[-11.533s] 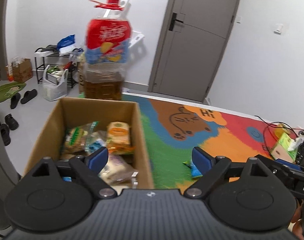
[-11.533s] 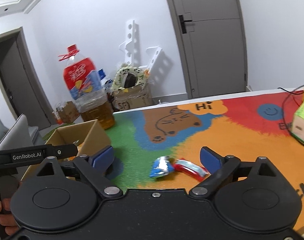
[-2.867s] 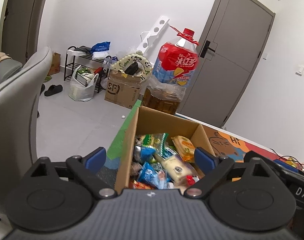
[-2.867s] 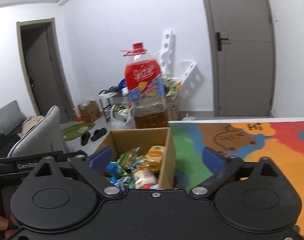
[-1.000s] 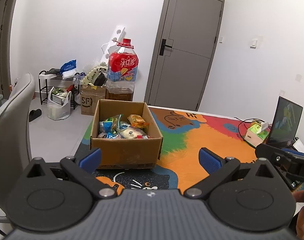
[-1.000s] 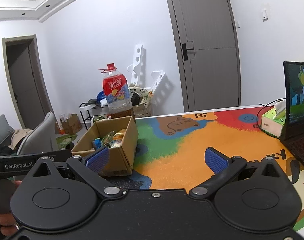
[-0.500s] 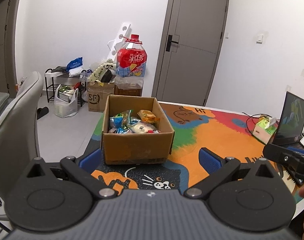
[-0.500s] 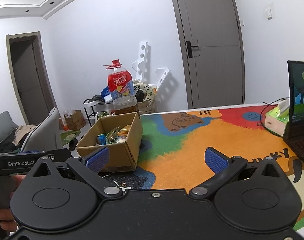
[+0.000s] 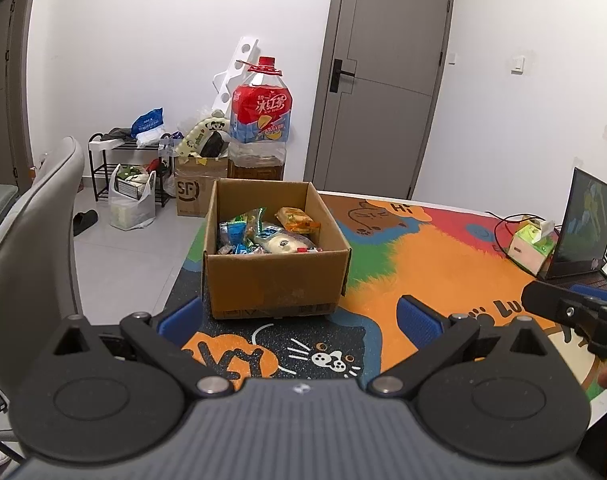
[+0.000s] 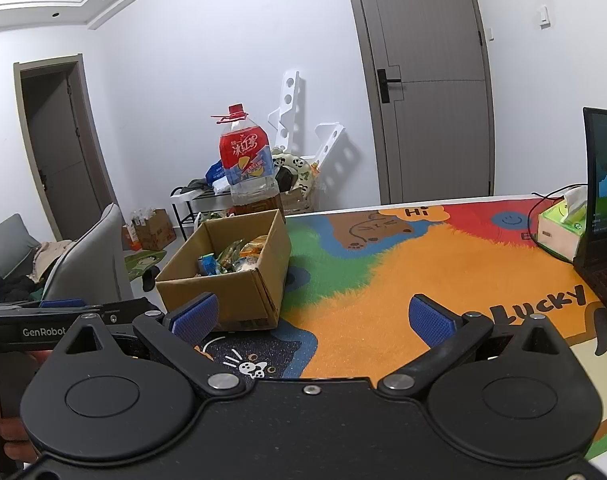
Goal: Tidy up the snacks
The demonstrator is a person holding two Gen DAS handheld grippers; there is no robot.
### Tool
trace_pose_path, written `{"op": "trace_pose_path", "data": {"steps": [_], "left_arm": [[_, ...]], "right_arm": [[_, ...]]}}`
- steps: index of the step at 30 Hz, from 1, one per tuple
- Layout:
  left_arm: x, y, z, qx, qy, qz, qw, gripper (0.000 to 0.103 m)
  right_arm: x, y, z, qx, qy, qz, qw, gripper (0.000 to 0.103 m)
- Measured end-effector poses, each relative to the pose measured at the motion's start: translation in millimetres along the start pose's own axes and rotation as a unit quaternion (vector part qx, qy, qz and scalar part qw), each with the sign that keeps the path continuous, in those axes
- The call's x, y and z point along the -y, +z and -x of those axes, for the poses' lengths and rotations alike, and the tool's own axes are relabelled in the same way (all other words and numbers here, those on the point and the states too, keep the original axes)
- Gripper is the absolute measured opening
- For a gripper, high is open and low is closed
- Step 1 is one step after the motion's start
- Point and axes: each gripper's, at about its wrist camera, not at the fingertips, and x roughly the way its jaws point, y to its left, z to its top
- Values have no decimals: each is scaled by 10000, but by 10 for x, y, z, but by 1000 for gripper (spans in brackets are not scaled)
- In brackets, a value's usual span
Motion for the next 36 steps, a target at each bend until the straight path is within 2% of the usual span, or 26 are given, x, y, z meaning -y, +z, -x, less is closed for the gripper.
{"op": "trace_pose_path", "data": {"steps": [36], "left_arm": [[-27,-16,15,-52,37,-6,10000,102]], "right_arm": [[-10,22,38,50,20,24,10000,103]]}}
